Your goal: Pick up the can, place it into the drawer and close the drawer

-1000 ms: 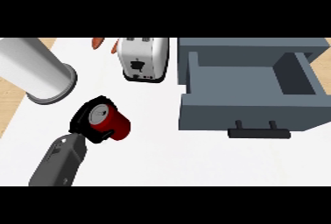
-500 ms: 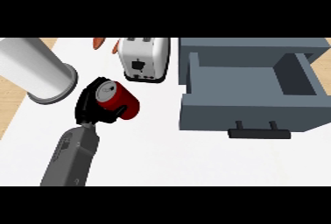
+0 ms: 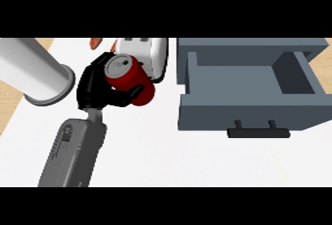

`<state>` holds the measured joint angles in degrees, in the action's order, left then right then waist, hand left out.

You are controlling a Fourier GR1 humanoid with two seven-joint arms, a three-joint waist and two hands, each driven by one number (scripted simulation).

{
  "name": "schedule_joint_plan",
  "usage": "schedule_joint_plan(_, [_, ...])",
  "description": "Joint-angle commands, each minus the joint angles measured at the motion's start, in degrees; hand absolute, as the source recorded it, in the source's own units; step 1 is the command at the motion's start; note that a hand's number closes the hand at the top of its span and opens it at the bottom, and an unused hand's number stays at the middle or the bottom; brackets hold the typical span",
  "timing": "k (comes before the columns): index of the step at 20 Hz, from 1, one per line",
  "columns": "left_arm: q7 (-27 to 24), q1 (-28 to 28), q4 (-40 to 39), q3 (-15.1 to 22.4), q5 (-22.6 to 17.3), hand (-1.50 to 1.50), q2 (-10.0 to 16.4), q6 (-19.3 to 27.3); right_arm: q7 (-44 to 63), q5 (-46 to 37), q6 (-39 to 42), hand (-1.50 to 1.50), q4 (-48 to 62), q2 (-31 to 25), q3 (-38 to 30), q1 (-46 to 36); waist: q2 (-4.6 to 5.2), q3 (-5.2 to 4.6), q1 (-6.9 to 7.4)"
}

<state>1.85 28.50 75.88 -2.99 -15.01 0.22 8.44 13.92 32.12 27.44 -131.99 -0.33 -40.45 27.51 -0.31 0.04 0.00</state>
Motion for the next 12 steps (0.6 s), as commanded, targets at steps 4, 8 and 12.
schedule_joint_plan(4, [9.6,5.9,8.5,6.4,2.5,1.50,-0.2,11.5,1.5,2.7,0.6,-1.50,-1.8,-0.3,-2.2,1.4,0.08,-0.02,-0.54])
schedule_joint_plan(8, [7.9,12.9,1.2,8.7,1.7,1.50,-0.2,16.1,2.0,2.7,-0.4,-1.50,0.5,-1.2,-1.1,-1.0,0.29,-0.03,-0.81])
schedule_joint_plan(12, [7.9,18.4,-5.3,3.8,1.4,1.50,0.5,11.9,0.1,0.2,0.5,-1.50,2.0,-1.0,-1.2,-2.3,0.40,-0.03,-0.79])
